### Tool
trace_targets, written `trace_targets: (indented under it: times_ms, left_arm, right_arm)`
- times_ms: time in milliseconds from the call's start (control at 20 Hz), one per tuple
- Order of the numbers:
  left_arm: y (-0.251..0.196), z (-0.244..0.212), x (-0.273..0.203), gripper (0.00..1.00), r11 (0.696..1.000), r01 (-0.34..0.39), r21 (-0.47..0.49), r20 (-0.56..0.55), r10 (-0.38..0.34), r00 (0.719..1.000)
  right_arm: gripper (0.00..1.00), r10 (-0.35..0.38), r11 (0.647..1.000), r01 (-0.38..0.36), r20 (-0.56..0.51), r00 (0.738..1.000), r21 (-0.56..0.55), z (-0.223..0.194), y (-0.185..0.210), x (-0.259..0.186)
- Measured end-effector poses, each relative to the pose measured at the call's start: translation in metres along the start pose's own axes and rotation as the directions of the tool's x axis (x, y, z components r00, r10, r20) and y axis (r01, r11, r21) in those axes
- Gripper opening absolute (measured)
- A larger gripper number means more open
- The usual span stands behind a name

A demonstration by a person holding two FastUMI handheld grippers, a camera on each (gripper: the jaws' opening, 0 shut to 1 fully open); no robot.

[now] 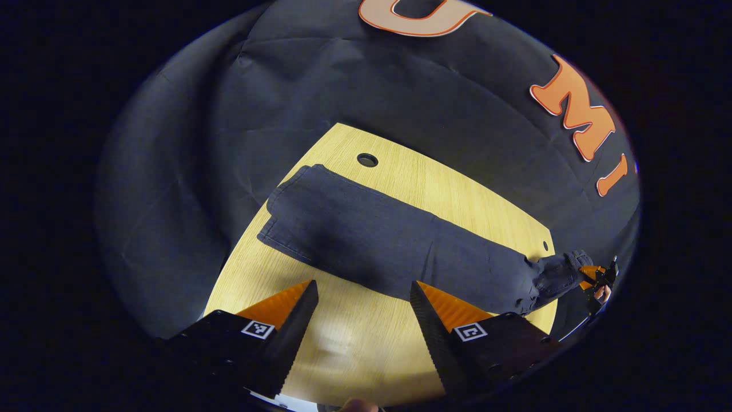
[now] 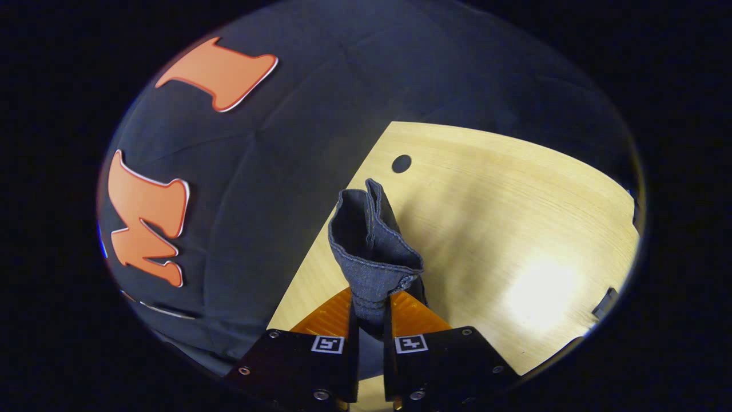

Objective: Grasp the waist and the cuffs of the jeans and fold them to make the two legs overlap; first hold the waist and fold one-third of the jeans toward the cuffs, then hold the cuffs and fold the remaining one-third in the same direction to finish folding.

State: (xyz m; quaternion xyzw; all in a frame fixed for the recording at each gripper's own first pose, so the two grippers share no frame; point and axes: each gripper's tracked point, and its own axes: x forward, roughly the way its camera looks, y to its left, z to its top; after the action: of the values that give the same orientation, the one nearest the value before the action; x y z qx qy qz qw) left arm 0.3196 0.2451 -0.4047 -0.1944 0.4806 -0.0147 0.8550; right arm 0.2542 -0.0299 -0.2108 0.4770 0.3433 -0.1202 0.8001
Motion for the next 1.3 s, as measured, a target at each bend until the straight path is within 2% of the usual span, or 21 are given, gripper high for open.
trace_targets:
  times_ms: [350, 750, 1050, 1200, 1300]
  left_arm:
    - [-0.003, 0.002, 0.001, 0.98, 0.999, 0.019, -0.033, -0.012, -0.019, 1.0]
    - [-0.004, 0.003, 0.003, 0.98, 0.999, 0.025, -0.041, -0.019, -0.025, 0.999]
    - [-0.005, 0.003, 0.0, 0.98, 0.999, 0.03, -0.042, -0.023, -0.031, 0.999]
    - [-0.005, 0.004, -0.002, 0.95, 0.999, 0.028, -0.046, -0.021, -0.029, 0.999]
    - [-0.004, 0.004, -0.003, 0.98, 0.998, 0.029, -0.049, -0.018, -0.03, 0.999]
  right_arm:
    - [0.18, 0.075, 0.992, -0.082, -0.076, 0.994, -0.094, -0.058, 0.052, -0.009]
    - [0.18, 0.122, 0.975, -0.154, -0.197, 0.973, -0.158, -0.124, 0.087, -0.005]
    - [0.18, 0.086, 0.967, -0.143, -0.26, 0.962, -0.21, -0.166, 0.089, 0.009]
    - [0.18, 0.057, 0.97, -0.113, -0.251, 0.966, -0.217, -0.18, 0.089, 0.019]
    - [0.18, 0.038, 0.972, -0.091, -0.238, 0.97, -0.216, -0.189, 0.091, 0.025]
